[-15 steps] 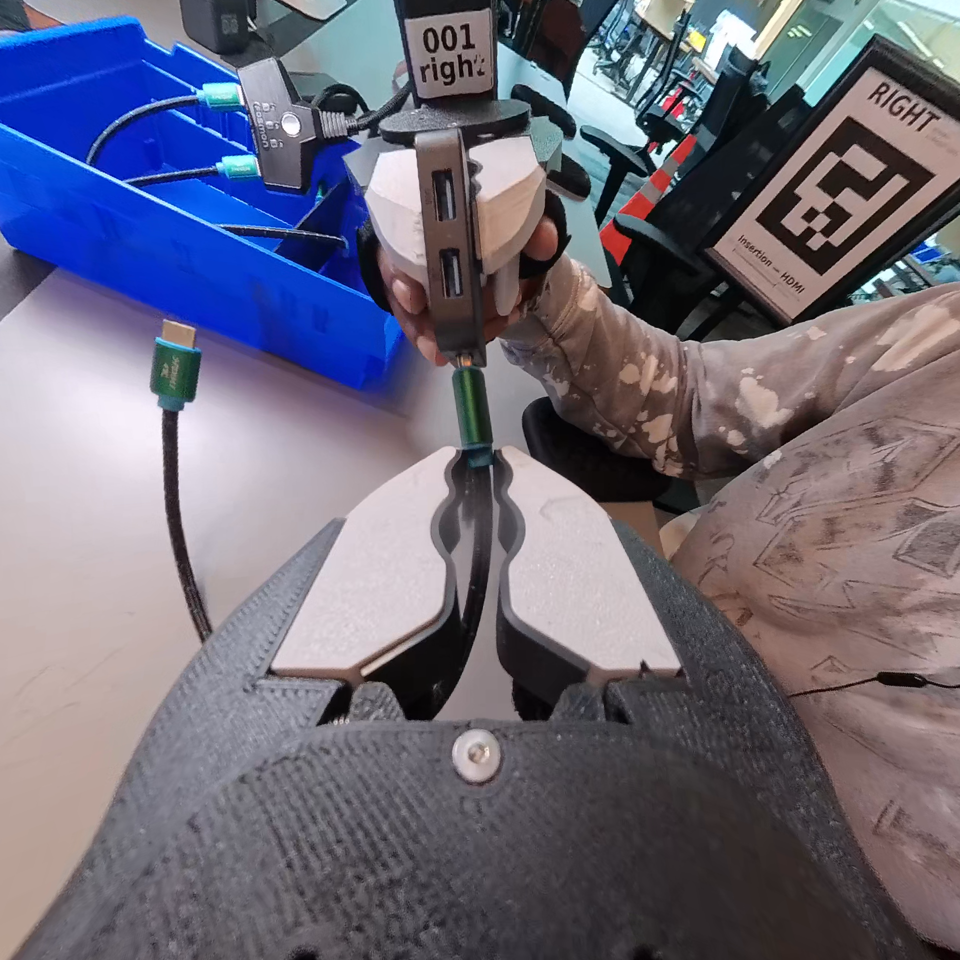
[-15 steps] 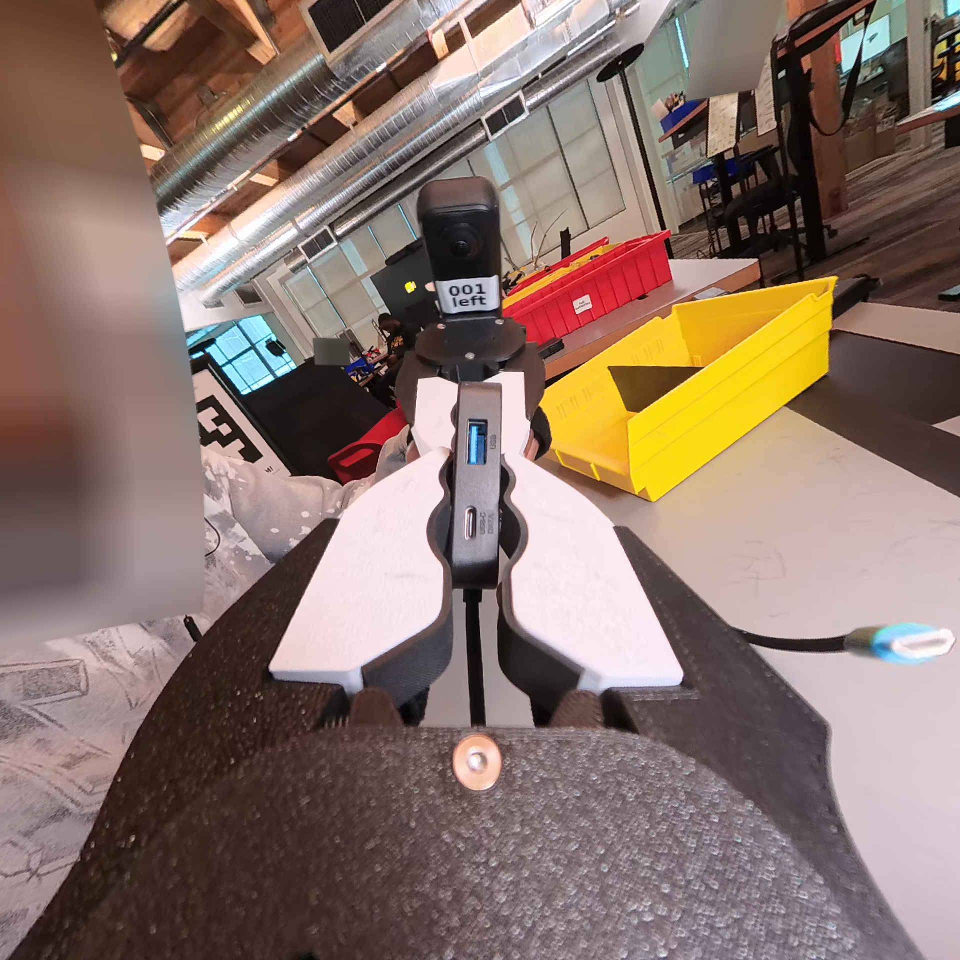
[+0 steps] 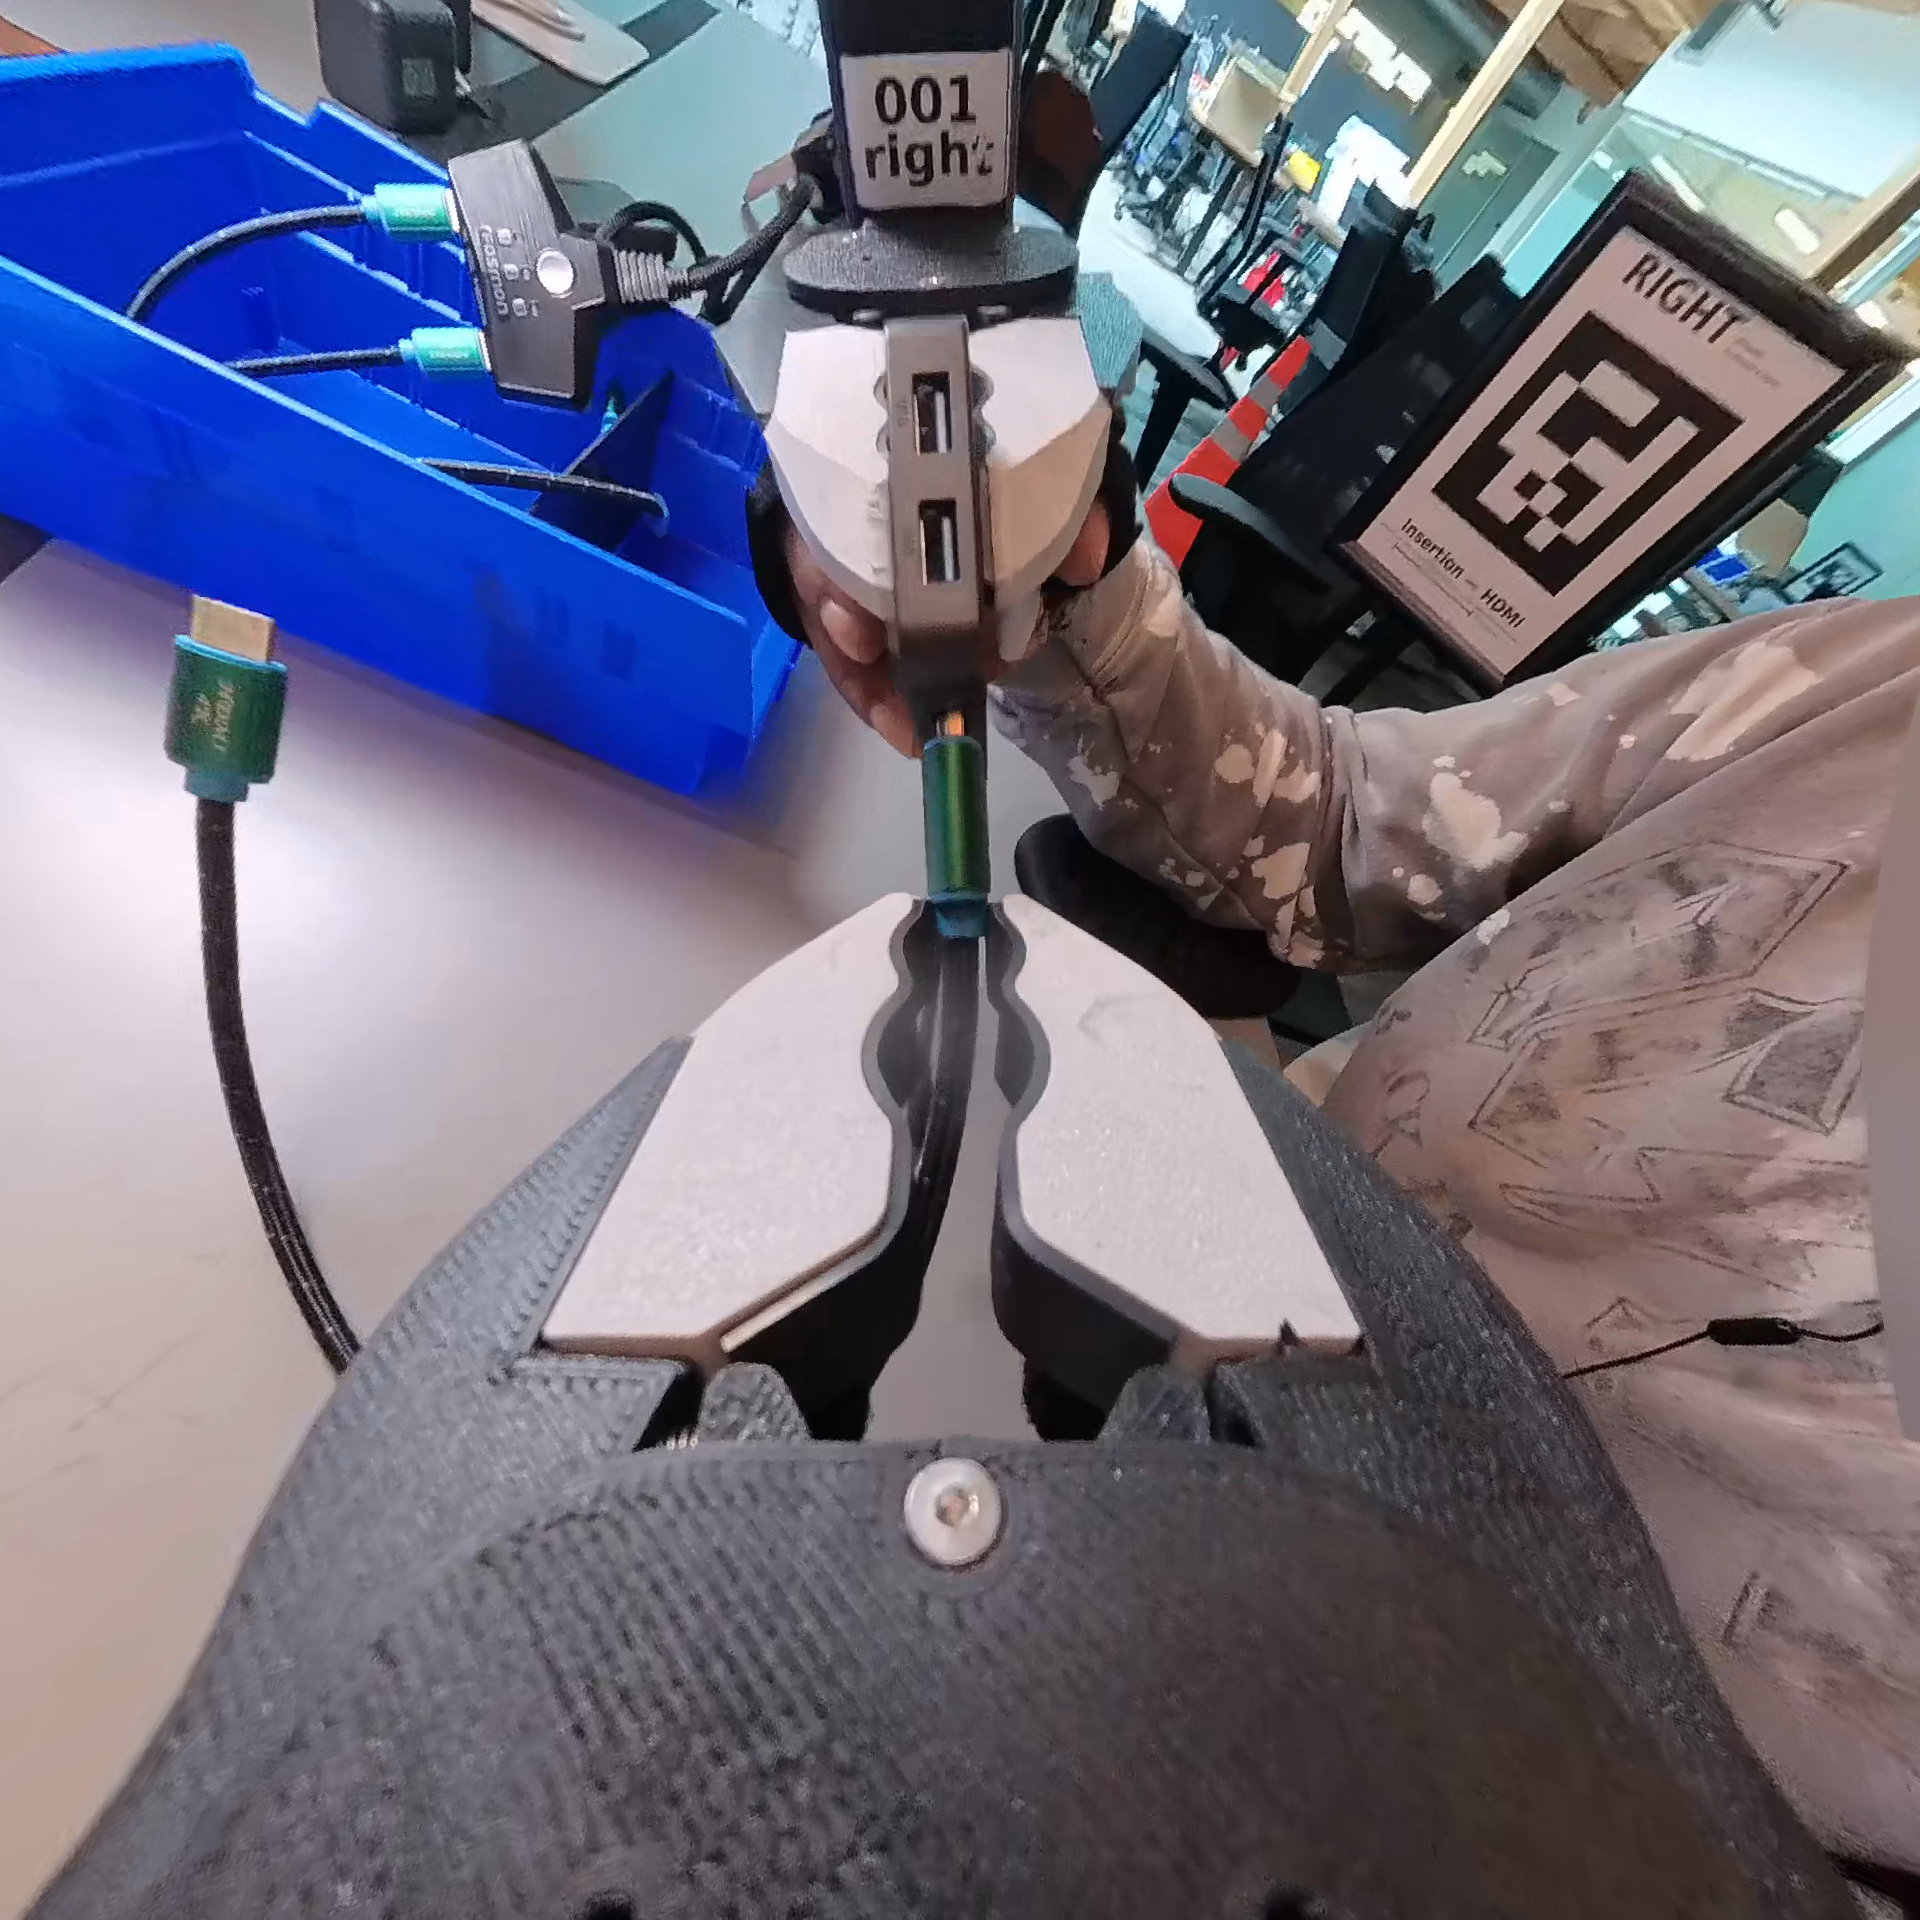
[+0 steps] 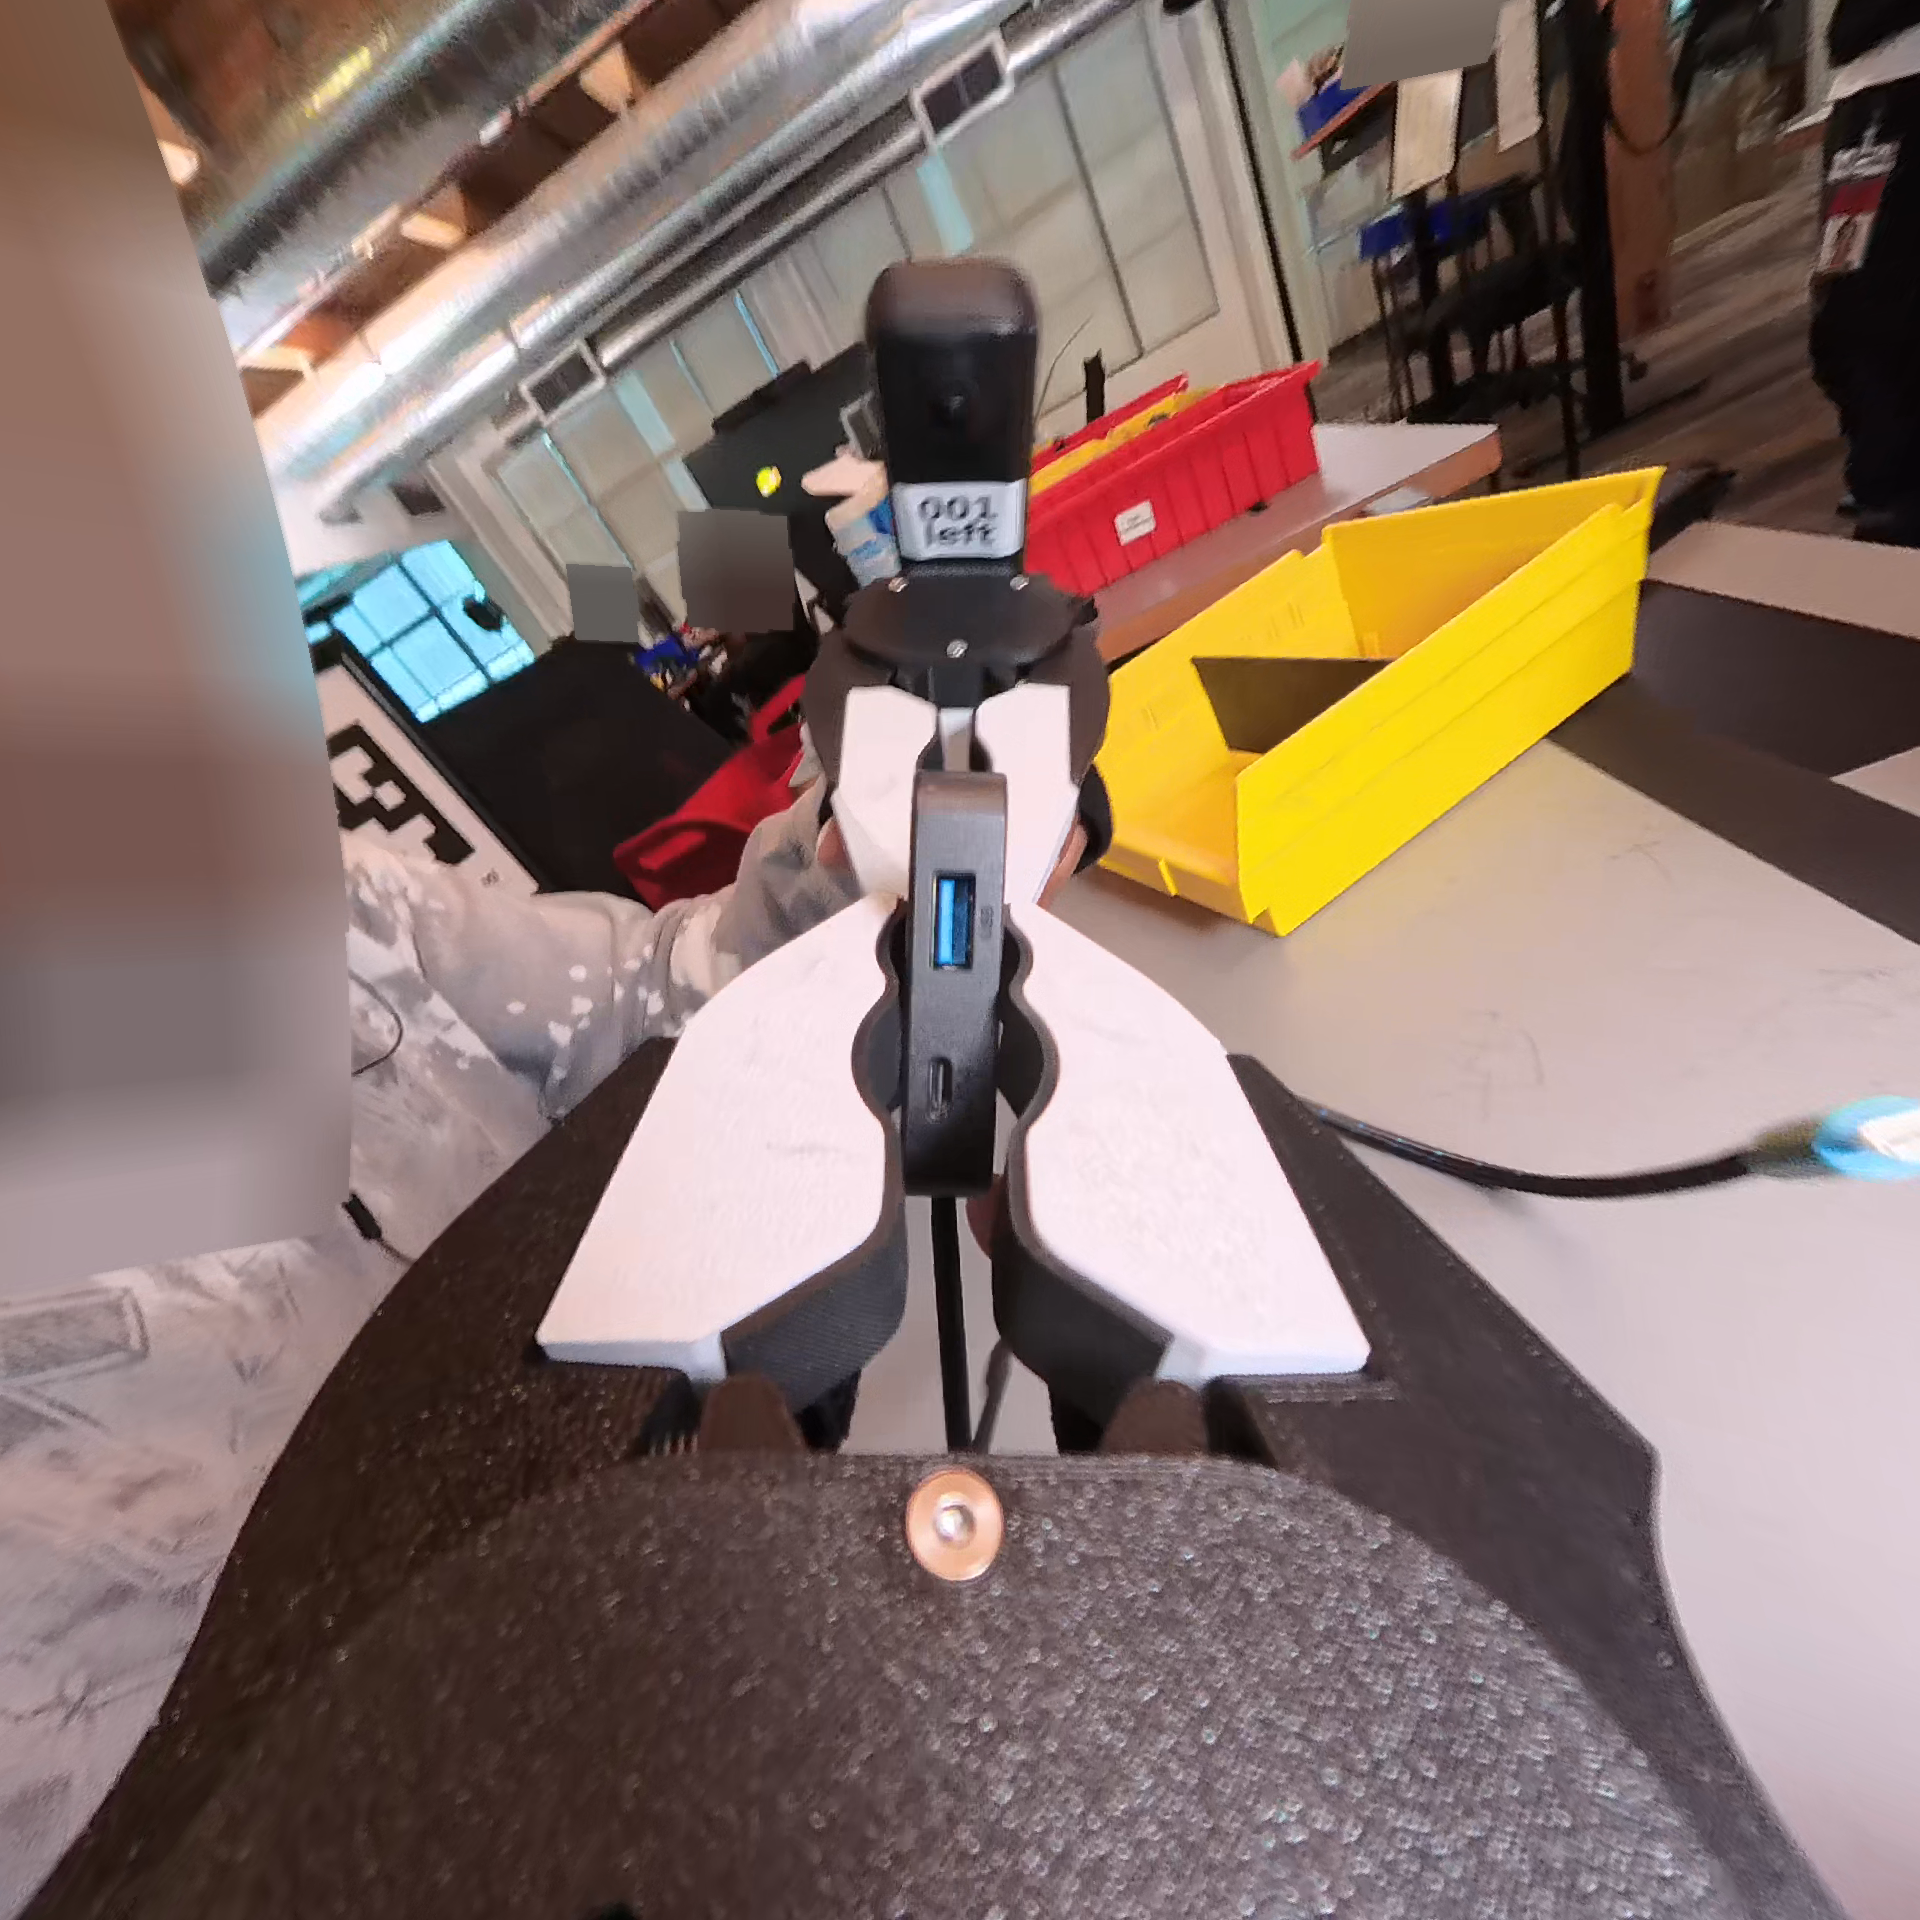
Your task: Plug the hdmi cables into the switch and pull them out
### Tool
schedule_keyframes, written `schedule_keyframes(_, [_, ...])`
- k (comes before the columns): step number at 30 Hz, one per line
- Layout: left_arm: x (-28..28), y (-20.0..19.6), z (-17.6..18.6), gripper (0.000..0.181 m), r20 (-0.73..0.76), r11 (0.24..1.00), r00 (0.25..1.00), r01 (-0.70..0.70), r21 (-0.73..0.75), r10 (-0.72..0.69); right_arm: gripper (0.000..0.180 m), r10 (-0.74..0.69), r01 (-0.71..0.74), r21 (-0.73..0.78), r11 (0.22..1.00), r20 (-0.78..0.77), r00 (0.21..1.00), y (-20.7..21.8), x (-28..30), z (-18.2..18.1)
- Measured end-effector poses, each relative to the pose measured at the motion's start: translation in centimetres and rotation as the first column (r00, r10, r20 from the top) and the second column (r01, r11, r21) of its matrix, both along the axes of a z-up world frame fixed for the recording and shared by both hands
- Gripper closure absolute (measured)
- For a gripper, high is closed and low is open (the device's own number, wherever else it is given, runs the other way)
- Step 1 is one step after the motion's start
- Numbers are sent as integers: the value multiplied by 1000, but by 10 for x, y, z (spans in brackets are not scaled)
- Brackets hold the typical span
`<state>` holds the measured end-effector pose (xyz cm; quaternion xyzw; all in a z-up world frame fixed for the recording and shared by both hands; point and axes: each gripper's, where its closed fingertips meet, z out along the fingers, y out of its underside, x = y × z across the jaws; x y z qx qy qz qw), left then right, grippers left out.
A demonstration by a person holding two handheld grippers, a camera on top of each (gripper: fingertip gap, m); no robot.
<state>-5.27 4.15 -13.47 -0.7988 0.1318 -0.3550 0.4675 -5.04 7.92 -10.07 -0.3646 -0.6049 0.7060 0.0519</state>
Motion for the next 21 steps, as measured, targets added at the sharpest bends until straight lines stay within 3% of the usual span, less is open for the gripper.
schedule_keyframes(6, [-10,-7,11,171,29,1000,1000,-11,30,10,166,65,-73,111,991,68,996,-14,5,-22])
schedule_keyframes(9, [-8,-18,6,171,-74,1000,997,18,3,-18,166,108,-114,110,987,62,992,-23,7,-24])
schedule_keyframes(13, [-2,-29,10,171,-95,997,993,72,-6,-72,167,174,-180,144,973,53,983,-36,14,-25])
schedule_keyframes(21, [-1,-43,-3,170,-242,993,964,102,-65,-115,166,160,-168,210,963,54,986,-46,12,-28])
